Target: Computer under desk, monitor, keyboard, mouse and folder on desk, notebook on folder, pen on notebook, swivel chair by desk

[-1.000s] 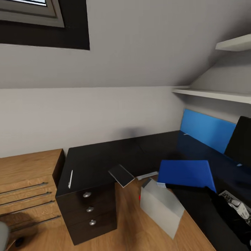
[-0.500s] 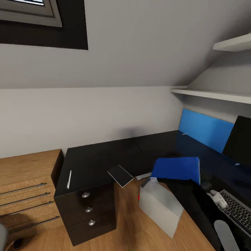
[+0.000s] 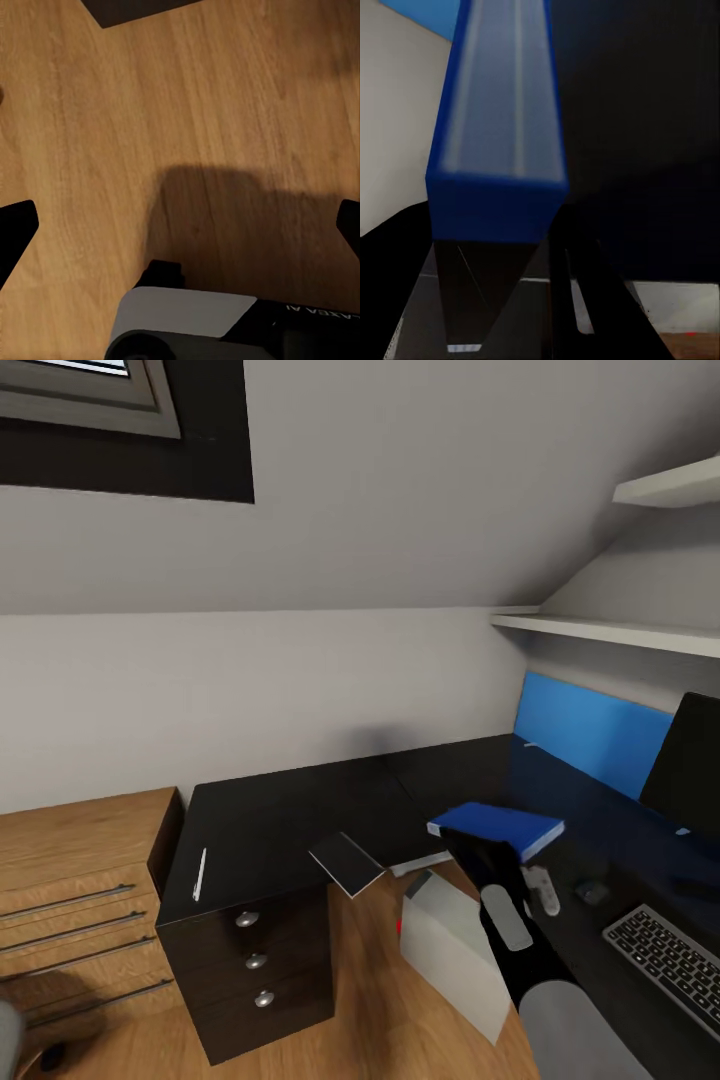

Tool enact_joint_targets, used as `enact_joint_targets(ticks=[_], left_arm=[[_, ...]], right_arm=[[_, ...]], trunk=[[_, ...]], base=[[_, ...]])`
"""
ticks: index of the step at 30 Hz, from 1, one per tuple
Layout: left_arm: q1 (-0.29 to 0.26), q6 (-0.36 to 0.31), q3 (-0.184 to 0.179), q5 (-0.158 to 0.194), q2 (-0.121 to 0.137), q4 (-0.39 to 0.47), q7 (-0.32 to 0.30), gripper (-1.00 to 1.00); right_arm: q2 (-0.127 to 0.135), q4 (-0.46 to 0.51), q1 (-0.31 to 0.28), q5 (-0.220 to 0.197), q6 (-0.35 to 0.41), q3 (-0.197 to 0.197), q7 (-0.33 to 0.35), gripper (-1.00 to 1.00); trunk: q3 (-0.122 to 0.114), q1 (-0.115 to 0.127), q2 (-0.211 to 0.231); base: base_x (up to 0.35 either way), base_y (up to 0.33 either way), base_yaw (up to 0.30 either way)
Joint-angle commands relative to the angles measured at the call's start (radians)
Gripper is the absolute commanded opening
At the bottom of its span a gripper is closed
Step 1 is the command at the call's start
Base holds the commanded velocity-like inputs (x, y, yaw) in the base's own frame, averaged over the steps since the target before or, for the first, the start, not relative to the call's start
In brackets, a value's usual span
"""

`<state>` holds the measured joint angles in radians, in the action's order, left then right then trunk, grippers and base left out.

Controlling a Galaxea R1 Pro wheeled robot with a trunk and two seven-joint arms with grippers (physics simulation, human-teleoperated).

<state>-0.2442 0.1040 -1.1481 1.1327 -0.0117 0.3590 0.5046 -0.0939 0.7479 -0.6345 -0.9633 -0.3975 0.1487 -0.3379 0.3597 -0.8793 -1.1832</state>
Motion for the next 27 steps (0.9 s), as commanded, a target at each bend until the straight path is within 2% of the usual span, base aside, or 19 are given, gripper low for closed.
enact_joint_targets(ticks=[1,3,4,5,7,8,12,18,27], left_arm=[[-0.001,0.006,-0.008,0.010,0.000,0.001,0.005,1.00],[-0.001,0.006,-0.008,0.010,0.000,0.001,0.004,1.00],[-0.001,0.007,-0.008,0.009,0.000,0.000,0.004,1.00],[-0.001,0.007,-0.008,0.009,0.000,0.000,0.004,1.00],[-0.001,0.014,-0.008,0.009,0.001,0.001,0.003,1.00],[-0.001,0.025,-0.008,0.009,0.001,0.001,0.004,1.00],[-0.001,0.080,-0.008,0.010,0.000,0.001,0.004,1.00],[-0.001,0.090,-0.008,0.011,0.000,0.001,0.005,1.00],[-0.001,0.089,-0.009,0.012,-0.001,0.001,0.005,1.00]], right_arm=[[-0.002,0.001,-0.004,-0.028,-0.008,0.002,0.003,-1.00],[-0.006,0.008,-0.007,-0.117,-0.011,0.002,0.005,-1.00],[-0.007,0.010,-0.009,-0.202,-0.013,0.002,0.007,-1.00],[-0.007,0.011,-0.009,-0.228,-0.013,0.002,0.007,-1.00],[-0.007,0.014,-0.009,-0.313,-0.015,0.002,0.008,-1.00],[-0.007,0.015,-0.010,-0.330,-0.015,0.003,0.009,-1.00],[-0.005,0.015,-0.010,-0.355,-0.015,0.006,0.048,-1.00],[-0.002,0.014,-0.010,-0.359,-0.015,0.007,0.082,-1.00],[0.008,0.005,-0.010,-0.354,-0.016,0.004,0.094,-1.00]], trunk=[[0.001,0.000,-0.001],[0.001,0.000,-0.001],[0.001,0.000,-0.001],[0.001,0.000,-0.001],[0.001,0.000,-0.001],[0.001,0.000,-0.001],[0.001,0.000,-0.001],[0.001,0.000,-0.001],[0.001,0.000,-0.001]], base=[[0.000,0.000,0.009],[0.000,0.000,0.005],[0.000,0.000,0.002],[0.000,0.000,0.001],[0.000,0.000,0.000],[0.000,0.000,0.000],[0.000,0.000,0.000],[0.073,-0.061,0.000],[0.218,-0.217,0.000]])
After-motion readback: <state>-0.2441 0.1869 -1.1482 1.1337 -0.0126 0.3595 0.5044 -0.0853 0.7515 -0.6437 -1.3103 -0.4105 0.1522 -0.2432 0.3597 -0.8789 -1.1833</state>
